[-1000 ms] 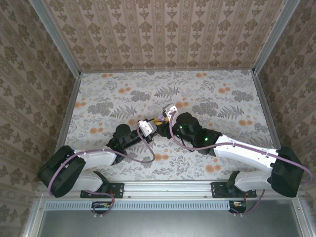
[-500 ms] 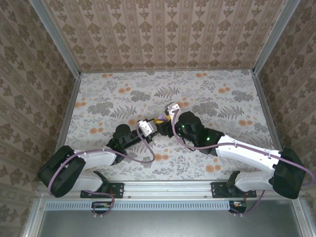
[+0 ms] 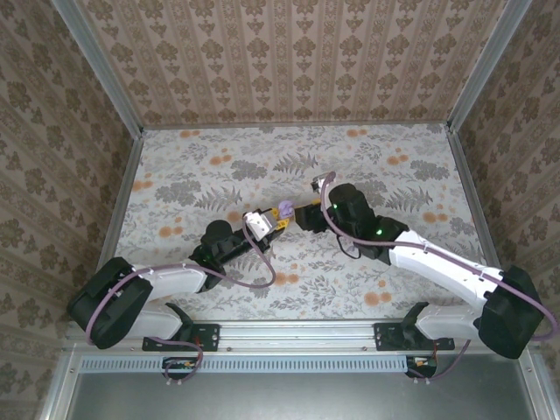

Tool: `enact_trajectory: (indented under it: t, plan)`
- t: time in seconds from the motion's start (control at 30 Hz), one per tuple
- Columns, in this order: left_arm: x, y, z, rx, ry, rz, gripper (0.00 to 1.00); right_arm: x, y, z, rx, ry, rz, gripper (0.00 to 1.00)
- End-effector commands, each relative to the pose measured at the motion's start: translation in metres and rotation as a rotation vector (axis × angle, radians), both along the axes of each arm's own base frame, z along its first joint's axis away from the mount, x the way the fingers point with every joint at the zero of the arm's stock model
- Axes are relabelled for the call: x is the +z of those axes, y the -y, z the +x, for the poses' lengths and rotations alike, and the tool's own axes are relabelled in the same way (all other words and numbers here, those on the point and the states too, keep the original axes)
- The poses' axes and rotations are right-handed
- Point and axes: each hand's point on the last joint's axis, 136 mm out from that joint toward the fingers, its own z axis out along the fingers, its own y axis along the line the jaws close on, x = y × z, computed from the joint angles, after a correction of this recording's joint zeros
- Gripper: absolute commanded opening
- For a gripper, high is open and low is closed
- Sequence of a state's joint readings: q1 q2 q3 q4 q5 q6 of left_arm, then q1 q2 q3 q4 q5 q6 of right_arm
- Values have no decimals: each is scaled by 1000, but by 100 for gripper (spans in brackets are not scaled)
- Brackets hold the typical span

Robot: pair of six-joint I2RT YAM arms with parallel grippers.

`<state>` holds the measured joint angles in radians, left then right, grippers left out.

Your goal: Insert the wireless bluetooth earbuds into the charging case

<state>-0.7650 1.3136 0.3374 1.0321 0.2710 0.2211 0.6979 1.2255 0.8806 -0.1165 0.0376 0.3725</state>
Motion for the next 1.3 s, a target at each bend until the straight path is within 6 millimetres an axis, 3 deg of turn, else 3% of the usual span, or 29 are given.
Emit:
enact_trajectory:
  t: [0.0, 0.2, 0.4, 0.8, 1.27]
  plan:
    - [0, -1, 3, 17, -28, -12, 2, -12, 31, -11, -72, -181, -11, 55]
    - [-6, -2, 1, 16, -52, 8, 2, -61, 99, -25, -339, -535, -34, 54]
    - [-8, -3, 0, 14, -53, 21, 1, -116, 122, -44, -471, -782, 13, 51]
    - [-8, -8, -3, 24, -35, 52, 2, -162, 130, -48, -505, -912, -91, 53]
    - [-10, -11, -2, 36, -37, 60, 2, -182, 117, -41, -465, -952, -81, 49]
